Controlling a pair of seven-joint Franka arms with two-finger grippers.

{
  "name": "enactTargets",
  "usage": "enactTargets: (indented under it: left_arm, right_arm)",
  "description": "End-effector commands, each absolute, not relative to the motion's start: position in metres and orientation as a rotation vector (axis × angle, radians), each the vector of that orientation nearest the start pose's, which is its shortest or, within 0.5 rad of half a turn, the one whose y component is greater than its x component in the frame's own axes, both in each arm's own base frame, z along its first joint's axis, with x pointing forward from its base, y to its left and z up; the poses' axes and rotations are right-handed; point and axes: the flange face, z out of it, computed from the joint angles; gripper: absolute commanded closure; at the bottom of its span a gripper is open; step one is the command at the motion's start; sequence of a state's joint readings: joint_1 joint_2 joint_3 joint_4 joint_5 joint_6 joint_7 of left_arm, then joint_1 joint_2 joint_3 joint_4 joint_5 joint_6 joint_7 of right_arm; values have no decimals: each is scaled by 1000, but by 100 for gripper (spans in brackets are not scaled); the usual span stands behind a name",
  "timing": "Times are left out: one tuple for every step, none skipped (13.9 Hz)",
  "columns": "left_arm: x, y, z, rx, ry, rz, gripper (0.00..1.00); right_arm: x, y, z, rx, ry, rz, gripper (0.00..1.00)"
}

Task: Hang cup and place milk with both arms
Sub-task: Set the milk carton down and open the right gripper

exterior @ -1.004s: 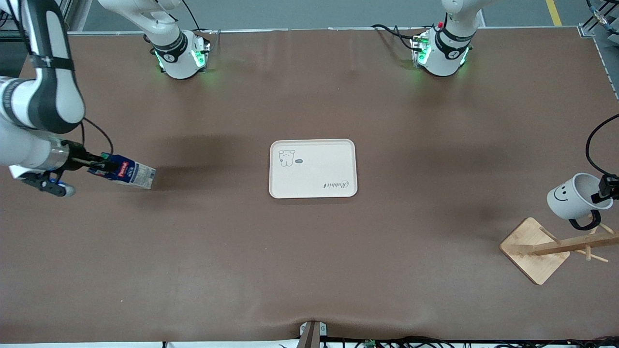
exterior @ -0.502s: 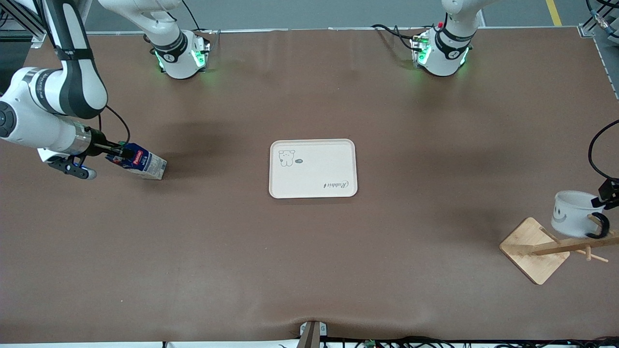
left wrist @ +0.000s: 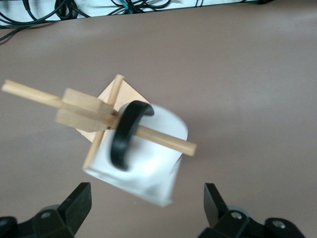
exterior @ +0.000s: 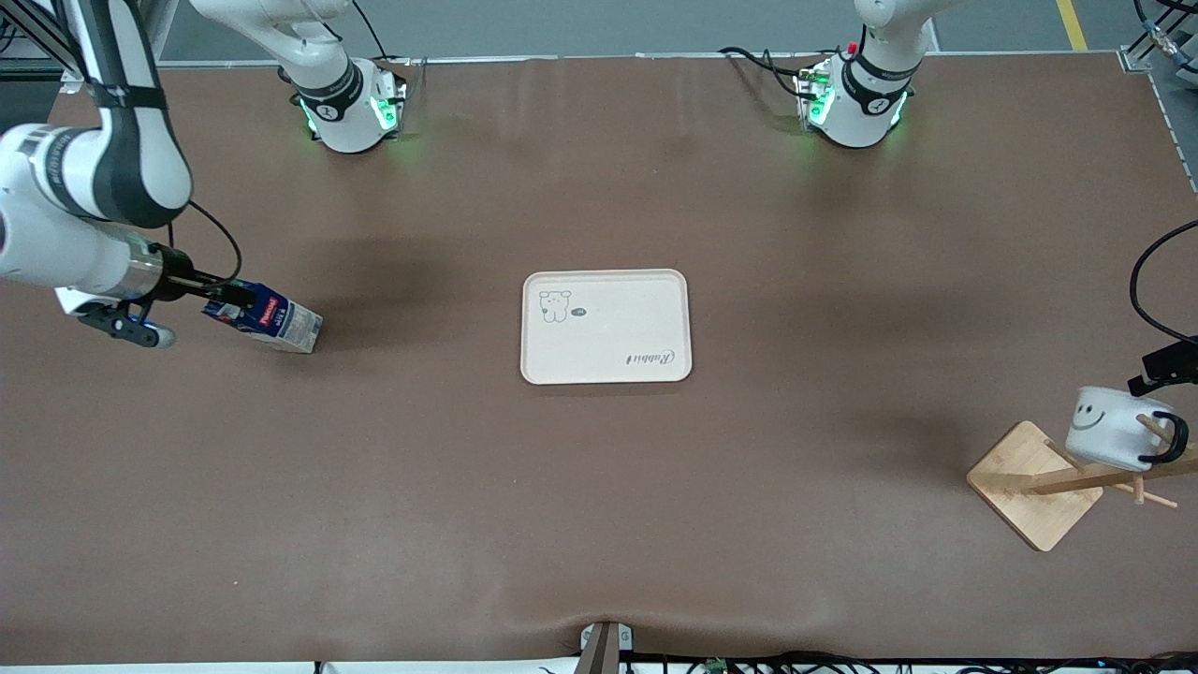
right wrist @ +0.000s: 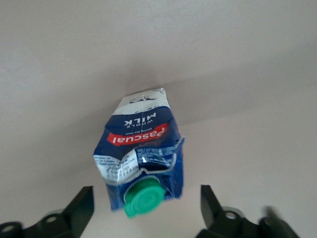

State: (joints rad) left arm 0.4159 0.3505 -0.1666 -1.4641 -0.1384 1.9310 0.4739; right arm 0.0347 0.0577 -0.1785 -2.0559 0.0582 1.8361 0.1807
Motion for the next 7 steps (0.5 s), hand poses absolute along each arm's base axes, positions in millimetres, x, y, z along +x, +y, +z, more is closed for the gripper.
enactTargets:
  left_arm:
    - [649,146,521,-3227,242,-242,0]
    - [647,134,527,-3217,207,-213,0]
    - [645,121,534,-3211,163,-189,0]
    - [642,107,539,-3206,124,-157,0]
    - [640,97,542,-3210,85,-131,0]
    - [637,81,548,-3210,52,-103,0]
    - [636,67,551,-3175,37,-82,0]
  right_arm:
    - [557,-73,447,-3041,472,458,0]
    - [565,-69,460,-3040,411,468,0]
    - [572,-66,476,-3047,395,421,0]
    - [583,-60,499,-3061,372,344,0]
    - [592,-58,517,-3072,346,282,0]
    - [597,-52,528,-3077,314,255,0]
    - [597,-54,538,-3079,316,250,0]
